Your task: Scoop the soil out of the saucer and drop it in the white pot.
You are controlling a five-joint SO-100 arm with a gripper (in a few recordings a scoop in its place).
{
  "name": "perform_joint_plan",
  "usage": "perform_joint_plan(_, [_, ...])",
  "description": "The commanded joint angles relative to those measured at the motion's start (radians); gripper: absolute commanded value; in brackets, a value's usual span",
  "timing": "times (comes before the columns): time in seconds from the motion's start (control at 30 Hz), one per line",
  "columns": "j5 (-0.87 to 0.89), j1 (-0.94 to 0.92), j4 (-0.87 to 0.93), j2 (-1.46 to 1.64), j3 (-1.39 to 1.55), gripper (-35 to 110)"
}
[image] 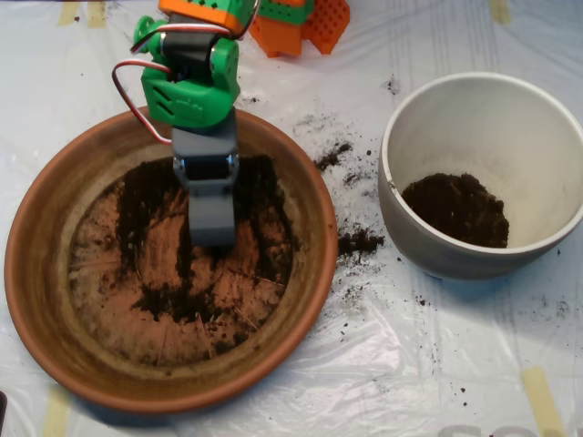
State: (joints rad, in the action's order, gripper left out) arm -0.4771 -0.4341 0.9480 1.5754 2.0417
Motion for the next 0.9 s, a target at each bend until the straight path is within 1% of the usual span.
perform_joint_plan(0.0, [-0.028,0.020,0.014,0.015,0.002,20])
perform_joint_plan(0.07, [-0.044,0.015,0.021,0.020,0.009,11])
perform_joint_plan(0.13, [-0.061,0.008,0.029,0.034,0.017,5])
perform_joint_plan(0.27, [-0.106,-0.002,0.066,0.052,0.014,0])
perform_joint_plan(0.47, [-0.123,0.012,0.153,0.057,-0.032,0])
perform_joint_plan(0.6, [-0.064,0.044,0.190,0.112,-0.060,0])
perform_joint_plan(0.87, [0.121,0.140,0.166,0.321,-0.037,-1])
